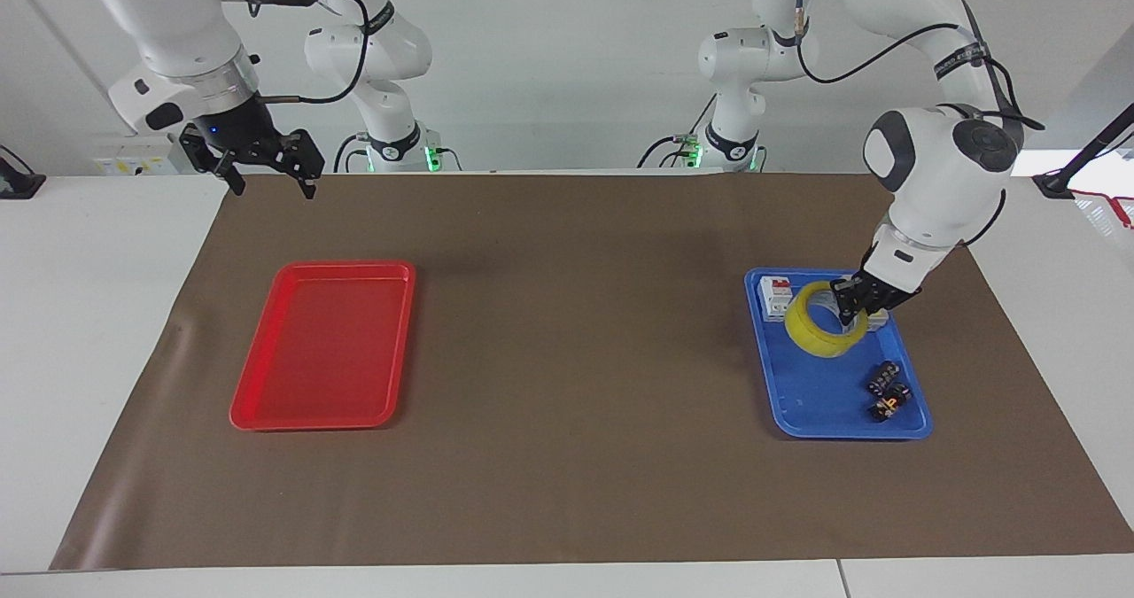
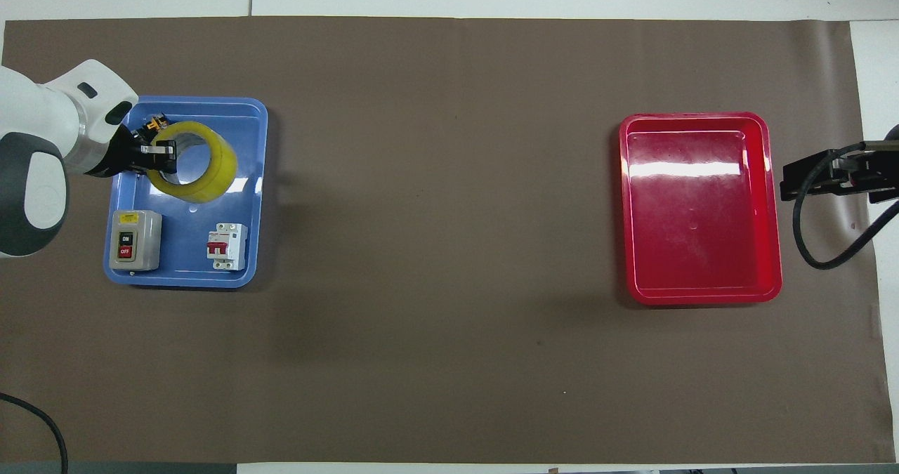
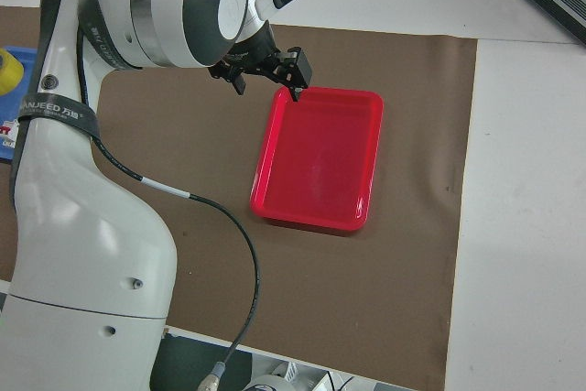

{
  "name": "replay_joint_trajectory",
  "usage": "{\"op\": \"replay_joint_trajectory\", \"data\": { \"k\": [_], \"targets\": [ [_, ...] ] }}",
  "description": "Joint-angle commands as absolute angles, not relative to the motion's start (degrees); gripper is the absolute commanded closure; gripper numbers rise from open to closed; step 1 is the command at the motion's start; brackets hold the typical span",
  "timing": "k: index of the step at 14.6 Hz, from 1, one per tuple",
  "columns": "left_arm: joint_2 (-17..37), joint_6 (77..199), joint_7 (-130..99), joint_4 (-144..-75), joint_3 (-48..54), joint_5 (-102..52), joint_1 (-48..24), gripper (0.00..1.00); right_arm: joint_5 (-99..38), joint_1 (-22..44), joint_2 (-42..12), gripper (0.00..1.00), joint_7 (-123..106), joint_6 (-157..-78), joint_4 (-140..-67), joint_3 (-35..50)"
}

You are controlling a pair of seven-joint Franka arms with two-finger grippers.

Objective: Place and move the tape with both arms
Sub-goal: 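Close the left gripper on the tape roll and lift it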

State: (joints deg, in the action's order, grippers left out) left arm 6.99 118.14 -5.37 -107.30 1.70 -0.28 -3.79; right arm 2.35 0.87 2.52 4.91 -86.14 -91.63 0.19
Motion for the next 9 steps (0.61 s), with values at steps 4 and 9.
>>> {"op": "replay_joint_trajectory", "data": {
  "k": [4,9],
  "targets": [
    [7.8,119.6,-24.1,-107.1,1.5,0.7,-16.9,1.0,2.1,0.1,3.3,0.0,4.1,-85.9,-92.5,0.6],
    [10.9,127.3,-38.5,-107.0,1.7,5.7,-25.4,1.0,2.1,0.1,3.3,0.0,4.1,-85.9,-92.5,0.6]
  ]
}}
